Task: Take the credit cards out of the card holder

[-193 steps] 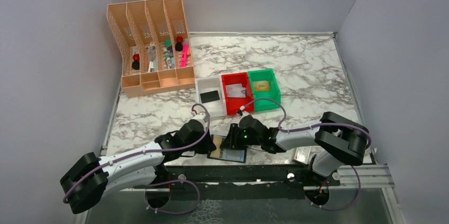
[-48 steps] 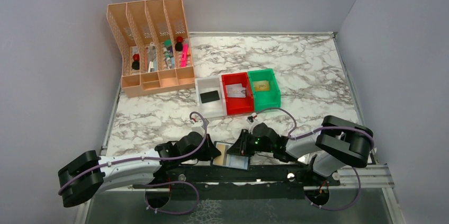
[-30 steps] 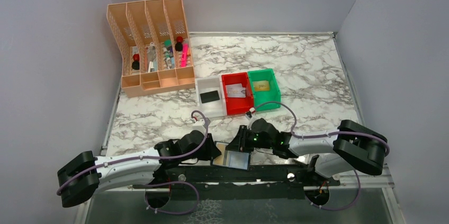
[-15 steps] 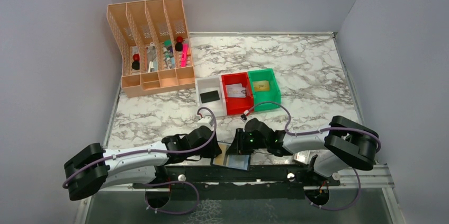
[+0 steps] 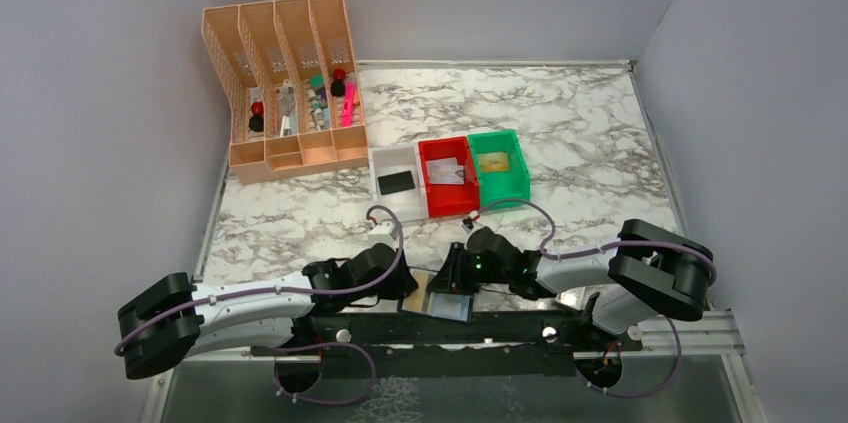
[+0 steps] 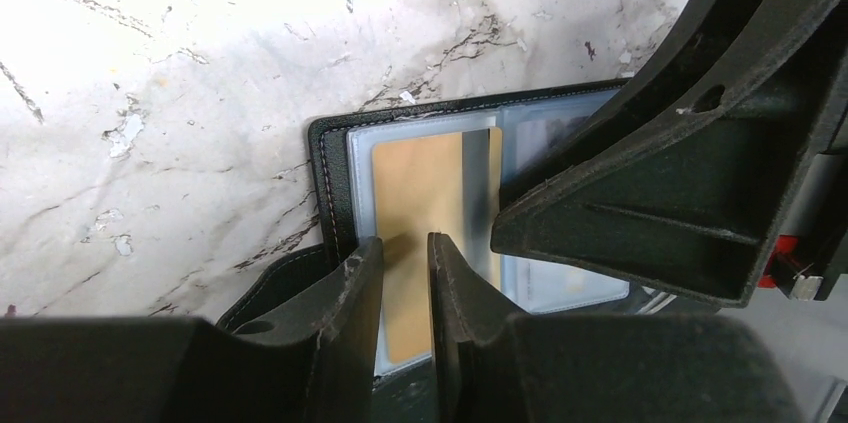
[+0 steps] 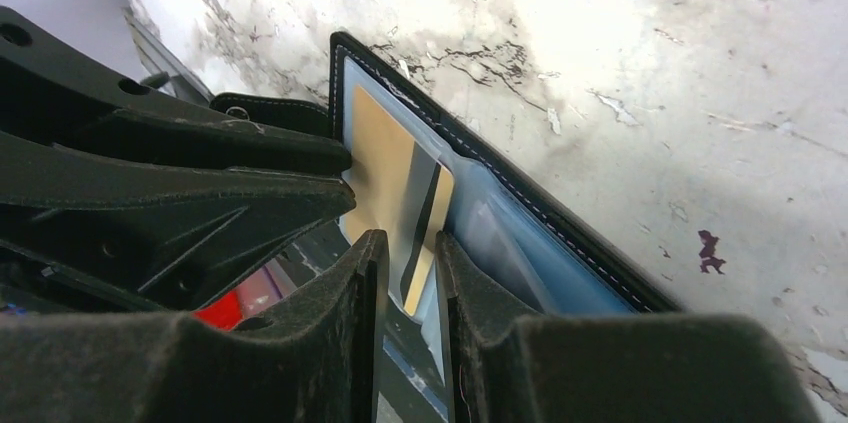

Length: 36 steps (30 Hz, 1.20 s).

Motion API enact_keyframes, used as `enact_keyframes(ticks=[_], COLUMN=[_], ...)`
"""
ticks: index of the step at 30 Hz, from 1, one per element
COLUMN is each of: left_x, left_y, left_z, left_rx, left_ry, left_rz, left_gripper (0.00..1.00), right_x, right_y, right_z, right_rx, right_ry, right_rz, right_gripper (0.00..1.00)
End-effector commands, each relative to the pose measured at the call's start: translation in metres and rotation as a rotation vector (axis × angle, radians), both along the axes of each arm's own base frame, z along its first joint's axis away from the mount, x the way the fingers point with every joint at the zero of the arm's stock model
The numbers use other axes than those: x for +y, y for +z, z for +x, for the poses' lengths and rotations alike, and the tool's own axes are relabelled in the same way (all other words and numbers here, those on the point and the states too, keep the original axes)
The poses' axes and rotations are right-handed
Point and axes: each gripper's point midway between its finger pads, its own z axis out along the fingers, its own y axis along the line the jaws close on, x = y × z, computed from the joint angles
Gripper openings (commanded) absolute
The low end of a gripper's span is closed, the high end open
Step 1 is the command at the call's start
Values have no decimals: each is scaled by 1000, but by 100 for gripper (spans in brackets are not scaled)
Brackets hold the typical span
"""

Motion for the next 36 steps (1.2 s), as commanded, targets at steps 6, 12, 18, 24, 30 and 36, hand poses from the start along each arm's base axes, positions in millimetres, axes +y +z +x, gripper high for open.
enact_keyframes(ticks=[6,12,18,24,30,36], left_x=[27,25,19,18,17,20], left_y=[-51,-52,-50,-50,-47,-46], left_z=[-36,-40,-43,-46,-44,-39], left_rx=[138,144,141,137,121,103], left_ry=[16,12,-3,-7,-5,15], left_rz=[60,46,31,29,18,27], left_gripper=[24,21,20,19,17,15], right_x=[-20,-14,17,24,26,11], right_y=[-41,-31,-19,-10,3,9], right_z=[-19,-10,-11,-8,-3,-2], right_rx=[137,146,120,75,-40,-77], right_ry=[-158,-251,-151,-136,-77,-72], right_rz=[-183,-58,28,121,105,48], right_gripper=[29,24,19,1,1,1])
